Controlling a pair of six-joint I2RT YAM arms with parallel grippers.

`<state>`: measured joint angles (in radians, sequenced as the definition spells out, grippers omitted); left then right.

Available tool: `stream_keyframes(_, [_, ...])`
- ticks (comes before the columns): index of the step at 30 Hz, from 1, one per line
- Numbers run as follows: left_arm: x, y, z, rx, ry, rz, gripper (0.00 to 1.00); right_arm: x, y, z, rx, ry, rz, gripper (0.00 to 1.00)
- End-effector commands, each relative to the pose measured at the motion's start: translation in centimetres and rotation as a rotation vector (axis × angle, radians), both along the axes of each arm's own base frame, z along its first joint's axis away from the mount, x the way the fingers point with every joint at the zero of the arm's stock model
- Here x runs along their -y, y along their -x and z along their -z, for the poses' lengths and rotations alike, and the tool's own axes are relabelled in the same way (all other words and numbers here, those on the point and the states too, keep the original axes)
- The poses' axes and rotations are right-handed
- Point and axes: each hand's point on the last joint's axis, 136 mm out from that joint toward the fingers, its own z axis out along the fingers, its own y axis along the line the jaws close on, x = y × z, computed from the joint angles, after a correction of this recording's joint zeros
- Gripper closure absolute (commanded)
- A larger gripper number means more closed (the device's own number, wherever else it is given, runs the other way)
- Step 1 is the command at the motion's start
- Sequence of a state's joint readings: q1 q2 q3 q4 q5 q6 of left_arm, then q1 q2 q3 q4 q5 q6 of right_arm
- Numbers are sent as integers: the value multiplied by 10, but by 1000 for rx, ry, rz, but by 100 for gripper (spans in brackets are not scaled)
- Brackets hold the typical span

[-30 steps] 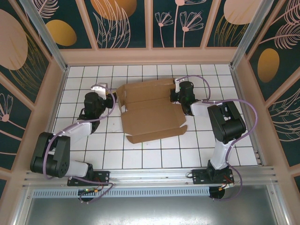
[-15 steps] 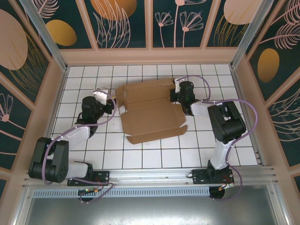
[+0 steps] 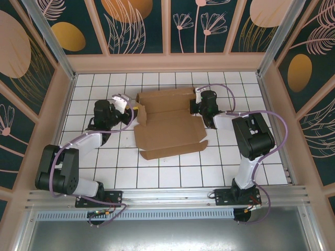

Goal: Fold the paper box

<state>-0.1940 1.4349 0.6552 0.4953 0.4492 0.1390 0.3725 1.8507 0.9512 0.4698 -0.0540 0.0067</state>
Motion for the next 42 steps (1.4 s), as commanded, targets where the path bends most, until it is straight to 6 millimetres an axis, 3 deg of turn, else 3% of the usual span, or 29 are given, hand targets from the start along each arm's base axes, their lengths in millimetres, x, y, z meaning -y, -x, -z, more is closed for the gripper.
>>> stream_keyframes(1, [14, 0, -6, 16, -20, 70, 53, -3, 15, 35, -126, 13, -28, 100])
stream_keyframes(18, [28, -21, 7, 4, -103, 41, 43, -8, 19, 31, -123, 10, -42, 100])
stream_keyframes(27, [8, -48, 17, -17, -172, -117, 38, -8, 21, 32, -124, 15, -46, 100])
stream_keyframes(35, [-1, -65, 29, -59, -227, -198, 60, -8, 19, 27, -116, 15, -42, 100])
stream_keyframes(42, [-25, -78, 31, -56, -295, -357, 84, -7, 19, 21, -106, 48, -4, 100])
